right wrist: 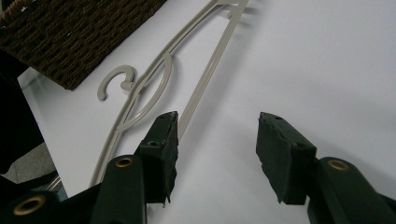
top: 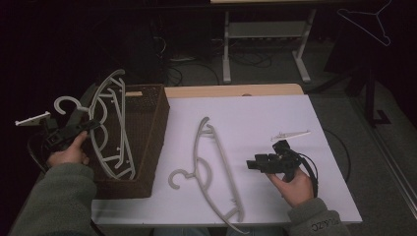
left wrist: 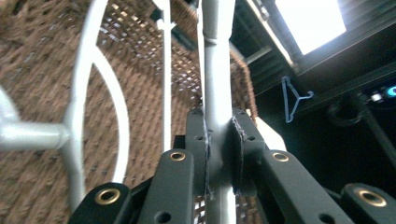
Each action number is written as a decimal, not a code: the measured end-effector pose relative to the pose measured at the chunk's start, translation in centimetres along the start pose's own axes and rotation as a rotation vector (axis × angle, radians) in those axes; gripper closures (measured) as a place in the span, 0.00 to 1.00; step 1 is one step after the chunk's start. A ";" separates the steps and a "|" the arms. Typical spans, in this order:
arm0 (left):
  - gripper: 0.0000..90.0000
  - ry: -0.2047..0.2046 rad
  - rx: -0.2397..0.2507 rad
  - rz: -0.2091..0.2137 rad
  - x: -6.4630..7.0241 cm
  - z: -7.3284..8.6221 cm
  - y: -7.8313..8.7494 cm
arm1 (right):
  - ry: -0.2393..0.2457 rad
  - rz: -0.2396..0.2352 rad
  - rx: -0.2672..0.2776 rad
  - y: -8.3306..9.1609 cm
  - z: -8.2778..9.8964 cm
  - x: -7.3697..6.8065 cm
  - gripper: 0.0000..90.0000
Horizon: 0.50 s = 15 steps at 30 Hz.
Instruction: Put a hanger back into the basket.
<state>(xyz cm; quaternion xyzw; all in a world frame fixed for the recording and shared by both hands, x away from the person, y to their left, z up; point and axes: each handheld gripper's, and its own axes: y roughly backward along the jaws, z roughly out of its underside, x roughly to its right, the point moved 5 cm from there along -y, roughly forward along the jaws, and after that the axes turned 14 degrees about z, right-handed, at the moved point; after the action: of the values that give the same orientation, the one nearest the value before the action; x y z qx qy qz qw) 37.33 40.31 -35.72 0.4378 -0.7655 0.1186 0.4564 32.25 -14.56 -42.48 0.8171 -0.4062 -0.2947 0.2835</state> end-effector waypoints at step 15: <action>0.80 -0.061 -0.219 -0.168 -0.9 1.5 0.4 | 0.004 0.001 -0.002 -0.1 0.0 -0.1 0.53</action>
<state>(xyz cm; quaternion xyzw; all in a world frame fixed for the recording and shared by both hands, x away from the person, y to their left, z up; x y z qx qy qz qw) 36.27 40.21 -37.16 0.4512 -0.7481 -0.0177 0.4862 32.29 -14.46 -42.51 0.8172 -0.4058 -0.2934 0.2854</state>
